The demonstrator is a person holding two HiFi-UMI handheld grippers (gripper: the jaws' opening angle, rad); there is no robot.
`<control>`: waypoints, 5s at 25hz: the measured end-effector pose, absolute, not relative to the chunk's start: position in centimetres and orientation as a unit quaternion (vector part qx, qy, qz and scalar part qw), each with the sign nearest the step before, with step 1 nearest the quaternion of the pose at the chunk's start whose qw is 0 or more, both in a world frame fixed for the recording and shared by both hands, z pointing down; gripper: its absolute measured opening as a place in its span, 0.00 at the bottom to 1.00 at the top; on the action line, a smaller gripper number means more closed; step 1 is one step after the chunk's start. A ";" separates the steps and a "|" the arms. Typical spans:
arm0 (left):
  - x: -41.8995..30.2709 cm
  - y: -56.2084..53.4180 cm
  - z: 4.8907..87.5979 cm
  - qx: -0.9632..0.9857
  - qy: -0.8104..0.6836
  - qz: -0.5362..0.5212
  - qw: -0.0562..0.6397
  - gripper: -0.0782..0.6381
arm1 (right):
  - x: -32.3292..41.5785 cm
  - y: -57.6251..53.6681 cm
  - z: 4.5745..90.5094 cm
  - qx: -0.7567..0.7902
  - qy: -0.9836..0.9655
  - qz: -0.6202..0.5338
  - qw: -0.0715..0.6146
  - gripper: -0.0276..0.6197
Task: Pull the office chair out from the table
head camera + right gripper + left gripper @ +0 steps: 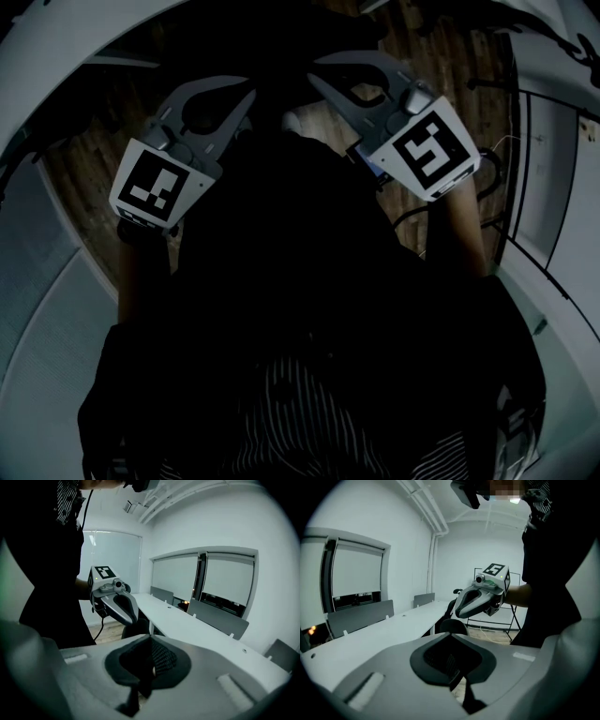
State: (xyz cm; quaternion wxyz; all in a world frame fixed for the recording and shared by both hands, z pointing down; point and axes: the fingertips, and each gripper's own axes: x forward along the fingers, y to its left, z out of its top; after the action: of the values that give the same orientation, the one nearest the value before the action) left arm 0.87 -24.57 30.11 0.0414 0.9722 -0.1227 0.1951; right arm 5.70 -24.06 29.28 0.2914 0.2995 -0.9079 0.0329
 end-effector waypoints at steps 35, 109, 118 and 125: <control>1.2 -24.6 39.8 0.852 0.007 0.475 -0.222 0.72 | 4.9 -23.3 39.0 0.146 -0.859 -0.015 0.490 0.66; -5.4 -2.7 45.1 0.799 0.003 0.540 -0.265 0.57 | -2.6 -2.2 46.7 0.034 -0.789 -0.126 0.600 0.64; -8.8 4.8 44.8 0.802 0.000 0.526 -0.282 0.56 | -6.0 5.3 46.7 0.037 -0.787 -0.121 0.603 0.64; -9.0 9.4 45.0 0.804 0.006 0.530 -0.270 0.55 | -6.3 9.9 46.8 0.028 -0.790 -0.113 0.602 0.64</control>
State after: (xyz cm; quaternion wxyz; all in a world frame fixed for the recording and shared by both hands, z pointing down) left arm -9.03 9.36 45.03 -0.2702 0.8037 0.0062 0.5301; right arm -6.32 9.88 46.81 0.6018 0.0279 -0.7901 -0.1134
